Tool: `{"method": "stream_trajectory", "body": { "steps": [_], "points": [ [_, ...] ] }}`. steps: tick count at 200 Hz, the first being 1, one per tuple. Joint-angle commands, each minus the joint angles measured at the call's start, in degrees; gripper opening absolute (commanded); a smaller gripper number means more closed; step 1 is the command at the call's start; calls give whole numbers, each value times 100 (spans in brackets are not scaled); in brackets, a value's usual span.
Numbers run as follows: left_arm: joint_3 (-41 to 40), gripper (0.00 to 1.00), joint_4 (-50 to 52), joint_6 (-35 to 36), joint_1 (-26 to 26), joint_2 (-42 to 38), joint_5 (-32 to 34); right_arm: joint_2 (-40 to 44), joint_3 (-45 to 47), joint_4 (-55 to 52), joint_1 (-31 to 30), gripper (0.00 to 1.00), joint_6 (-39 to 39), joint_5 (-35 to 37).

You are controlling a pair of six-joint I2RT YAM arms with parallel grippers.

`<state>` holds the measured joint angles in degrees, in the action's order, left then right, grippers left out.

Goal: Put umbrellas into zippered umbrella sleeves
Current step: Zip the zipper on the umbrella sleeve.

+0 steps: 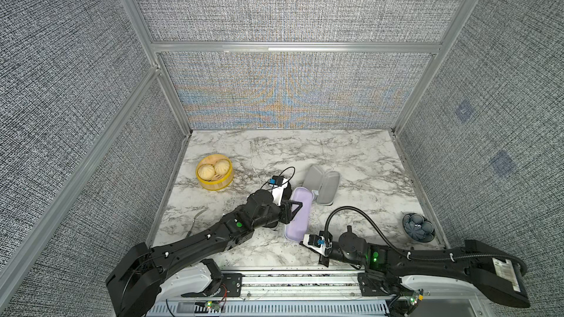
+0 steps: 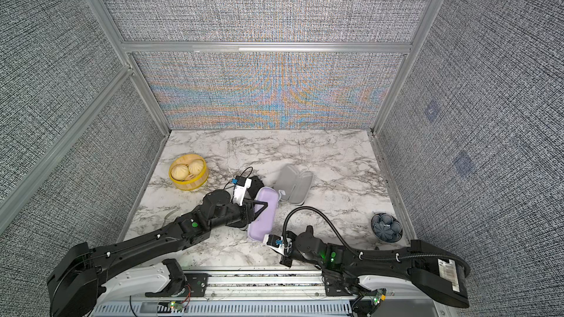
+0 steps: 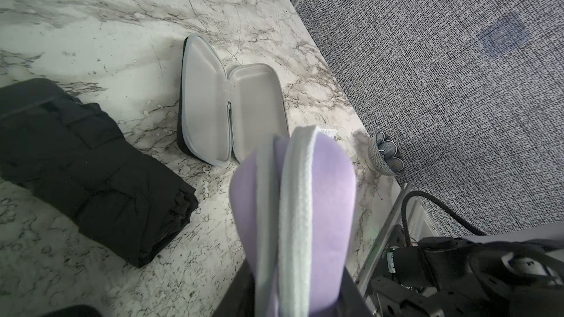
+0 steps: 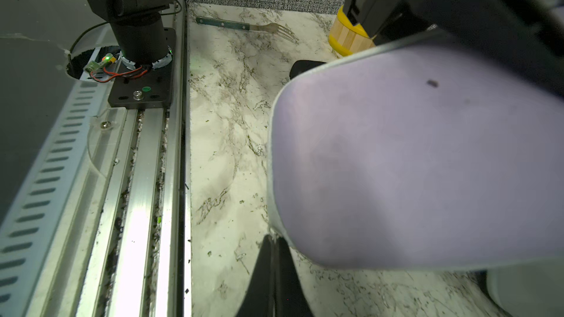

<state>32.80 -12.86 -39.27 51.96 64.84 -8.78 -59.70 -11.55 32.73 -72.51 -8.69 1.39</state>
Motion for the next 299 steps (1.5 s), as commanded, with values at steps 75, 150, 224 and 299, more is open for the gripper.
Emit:
{"method": "stream_trajectory", "body": {
  "steps": [75,150,224,299],
  "points": [
    [-126,0,-1383,-147,-29,210,601,-935,-808,374,-632,0,1562,1171],
    [-280,0,-2136,-448,22,652,983,-1670,-1289,778,-698,0,2271,1400],
    [-529,0,-2268,-419,320,430,1908,-2170,-1857,779,-684,0,2638,1751],
    [-626,0,-2245,-322,367,379,2486,-1998,-1787,683,-685,0,2972,1359]
  ]
}}
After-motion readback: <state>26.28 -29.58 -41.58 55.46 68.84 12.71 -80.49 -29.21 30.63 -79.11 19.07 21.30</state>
